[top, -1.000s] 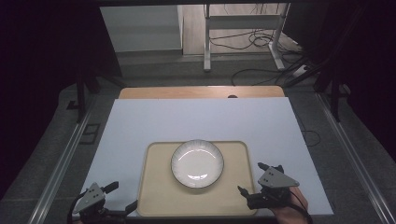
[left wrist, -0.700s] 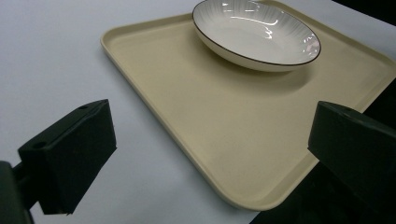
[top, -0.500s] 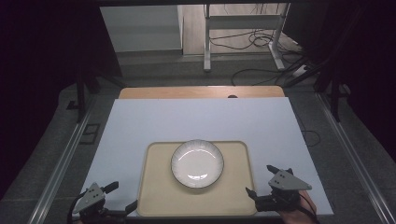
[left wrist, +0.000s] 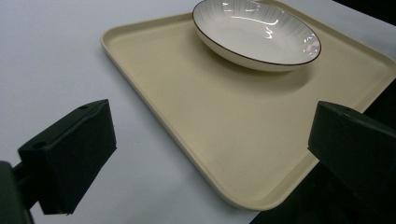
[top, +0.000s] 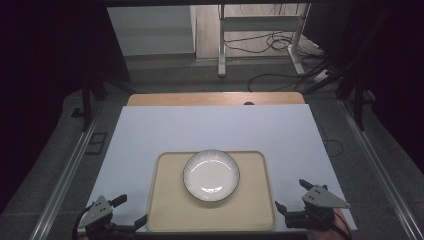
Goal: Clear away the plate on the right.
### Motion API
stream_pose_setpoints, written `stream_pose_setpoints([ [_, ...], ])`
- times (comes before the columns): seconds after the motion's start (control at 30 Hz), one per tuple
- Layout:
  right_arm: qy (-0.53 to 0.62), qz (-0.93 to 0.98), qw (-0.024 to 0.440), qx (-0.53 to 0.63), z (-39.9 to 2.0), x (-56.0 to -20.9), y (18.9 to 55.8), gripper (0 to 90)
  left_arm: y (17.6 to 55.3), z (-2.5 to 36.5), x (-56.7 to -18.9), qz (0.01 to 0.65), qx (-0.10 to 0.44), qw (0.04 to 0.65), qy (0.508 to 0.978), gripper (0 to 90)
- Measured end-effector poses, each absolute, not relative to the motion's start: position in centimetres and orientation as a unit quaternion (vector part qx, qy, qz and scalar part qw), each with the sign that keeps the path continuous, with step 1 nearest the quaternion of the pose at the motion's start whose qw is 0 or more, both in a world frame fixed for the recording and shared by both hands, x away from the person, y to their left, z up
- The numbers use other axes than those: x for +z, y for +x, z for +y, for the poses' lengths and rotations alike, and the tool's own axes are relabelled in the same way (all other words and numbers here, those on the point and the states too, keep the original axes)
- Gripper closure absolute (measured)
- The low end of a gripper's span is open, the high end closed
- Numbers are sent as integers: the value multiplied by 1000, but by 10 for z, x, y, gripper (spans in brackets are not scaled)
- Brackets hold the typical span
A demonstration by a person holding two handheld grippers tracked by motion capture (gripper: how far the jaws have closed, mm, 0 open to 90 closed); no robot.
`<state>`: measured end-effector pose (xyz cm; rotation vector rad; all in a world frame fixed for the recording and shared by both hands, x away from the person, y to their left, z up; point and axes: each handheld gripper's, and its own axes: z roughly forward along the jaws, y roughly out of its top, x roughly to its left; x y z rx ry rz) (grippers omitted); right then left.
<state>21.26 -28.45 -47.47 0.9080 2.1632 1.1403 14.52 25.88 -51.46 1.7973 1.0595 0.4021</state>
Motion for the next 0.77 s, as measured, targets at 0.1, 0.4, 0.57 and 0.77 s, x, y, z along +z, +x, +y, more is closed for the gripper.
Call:
stream_pose_setpoints([
  [0.1,343,797,266,421,-291,-476,211,4,145,259,-515,435,165,486,739,6],
  [0.4,359,787,272,422,-307,-480,204,4,145,259,-515,436,164,486,740,6],
  [0.57,377,781,272,417,-315,-485,201,4,145,259,-515,436,164,485,740,6],
  [0.77,387,784,269,405,-321,-489,199,4,146,258,-515,435,163,484,742,6],
])
